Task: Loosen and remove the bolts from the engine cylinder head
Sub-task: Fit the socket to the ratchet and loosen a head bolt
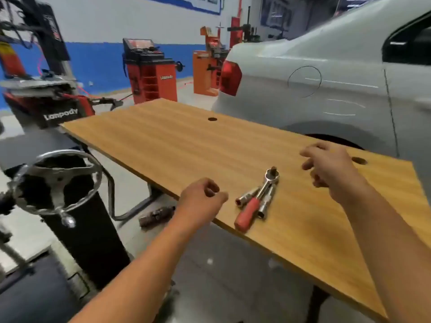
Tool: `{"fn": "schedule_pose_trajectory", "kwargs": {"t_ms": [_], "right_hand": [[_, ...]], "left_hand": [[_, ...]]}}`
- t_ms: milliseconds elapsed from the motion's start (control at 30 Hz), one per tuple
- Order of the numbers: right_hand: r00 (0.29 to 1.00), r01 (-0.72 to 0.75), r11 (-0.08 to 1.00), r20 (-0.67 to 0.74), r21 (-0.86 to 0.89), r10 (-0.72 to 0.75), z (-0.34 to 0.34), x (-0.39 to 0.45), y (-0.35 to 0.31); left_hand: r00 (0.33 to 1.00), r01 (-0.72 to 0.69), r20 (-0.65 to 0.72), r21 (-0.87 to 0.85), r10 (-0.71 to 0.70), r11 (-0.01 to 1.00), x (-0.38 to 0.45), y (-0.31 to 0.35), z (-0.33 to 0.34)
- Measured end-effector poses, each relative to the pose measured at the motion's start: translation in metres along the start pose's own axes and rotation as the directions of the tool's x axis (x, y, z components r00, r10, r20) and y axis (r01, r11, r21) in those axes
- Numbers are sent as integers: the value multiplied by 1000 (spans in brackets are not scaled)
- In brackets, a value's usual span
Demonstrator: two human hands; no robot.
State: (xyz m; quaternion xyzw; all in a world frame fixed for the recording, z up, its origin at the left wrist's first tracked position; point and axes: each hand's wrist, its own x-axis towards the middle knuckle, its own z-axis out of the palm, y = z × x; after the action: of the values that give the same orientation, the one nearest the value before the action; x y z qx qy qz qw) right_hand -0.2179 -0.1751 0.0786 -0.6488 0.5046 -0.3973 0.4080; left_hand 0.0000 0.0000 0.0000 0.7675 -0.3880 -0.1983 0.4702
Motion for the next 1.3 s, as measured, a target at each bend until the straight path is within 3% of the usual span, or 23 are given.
{"fn": "schedule_pose_trajectory", "kwargs": {"t_ms": [67,133,167,267,433,533,667,733,800,900,1000,1167,1233,1300], "right_hand": [[965,-196,964,139,-181,222,-7,3,20],[861,-391,905,282,-167,424,2,2,48],[831,-444,889,320,-112,455,9,0,56],[835,-450,891,381,60,396,22,4,62],[757,-507,833,577,221,308,22,9,64],[778,-506,789,579,348,243,30,6,67],[861,-393,834,473,387,187,47,-11,64],[847,-395,836,503,381,171,57,-28,59],[793,-418,837,591,353,147,76,-51,49],[733,-390,866,675,312,87,124,-89,19],[711,-263,920,703,291,-19,186,-130,-15],[660,-47,935,714,353,-236,299,-241,-58],[587,43,920,735,390,-339,338,-290,-73],[436,173,893,780,416,-448,364,-336,-88]], "left_hand": [[998,-46,56,162,37,986,13,22,31],[987,-58,161,289,12,956,23,45,61],[978,-85,209,379,4,921,29,52,76],[946,-240,321,619,38,748,45,68,105],[888,-420,455,751,62,510,62,79,125],[872,-436,489,750,28,496,75,82,128],[857,-332,515,588,-25,737,86,77,100],[878,-177,478,385,-31,906,80,64,75],[915,12,400,89,-47,996,62,46,48],[967,137,243,-260,-73,956,30,11,1],[989,142,47,-497,-137,856,0,-25,-60],[919,-15,-238,-818,-315,575,-64,-87,-176],[858,-97,-355,-821,-371,562,-101,-112,-226],[808,-178,-460,-786,-368,592,-141,-132,-274]]}}
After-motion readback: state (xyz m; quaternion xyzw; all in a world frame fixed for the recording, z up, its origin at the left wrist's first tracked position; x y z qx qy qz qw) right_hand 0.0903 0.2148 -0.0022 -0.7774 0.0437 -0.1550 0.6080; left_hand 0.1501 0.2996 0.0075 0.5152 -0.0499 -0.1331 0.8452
